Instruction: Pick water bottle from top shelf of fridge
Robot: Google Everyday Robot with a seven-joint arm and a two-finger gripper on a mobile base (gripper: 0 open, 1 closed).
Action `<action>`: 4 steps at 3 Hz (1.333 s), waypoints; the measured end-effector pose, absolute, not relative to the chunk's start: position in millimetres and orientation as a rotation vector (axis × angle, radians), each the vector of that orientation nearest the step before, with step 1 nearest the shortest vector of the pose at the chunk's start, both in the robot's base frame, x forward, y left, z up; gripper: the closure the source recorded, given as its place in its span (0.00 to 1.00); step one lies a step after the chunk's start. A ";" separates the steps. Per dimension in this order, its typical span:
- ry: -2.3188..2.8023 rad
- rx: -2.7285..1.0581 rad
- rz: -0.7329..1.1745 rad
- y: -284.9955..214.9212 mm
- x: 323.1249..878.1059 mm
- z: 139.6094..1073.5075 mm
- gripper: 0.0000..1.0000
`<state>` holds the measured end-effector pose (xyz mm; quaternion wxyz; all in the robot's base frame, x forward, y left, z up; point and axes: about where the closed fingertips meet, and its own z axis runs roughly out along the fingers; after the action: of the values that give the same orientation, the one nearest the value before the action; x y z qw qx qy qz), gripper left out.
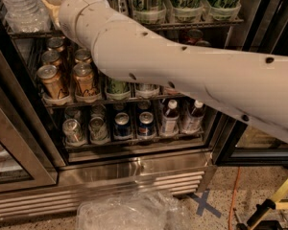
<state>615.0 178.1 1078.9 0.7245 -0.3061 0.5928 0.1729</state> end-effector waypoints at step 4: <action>1.234 -0.699 0.374 188.3 617.0 1102.7 1.00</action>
Offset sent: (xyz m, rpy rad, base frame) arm 0.0111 0.0147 0.0724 0.0125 -0.1544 0.0563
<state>617.0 188.3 1102.7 0.7430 -0.3192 0.5631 0.1705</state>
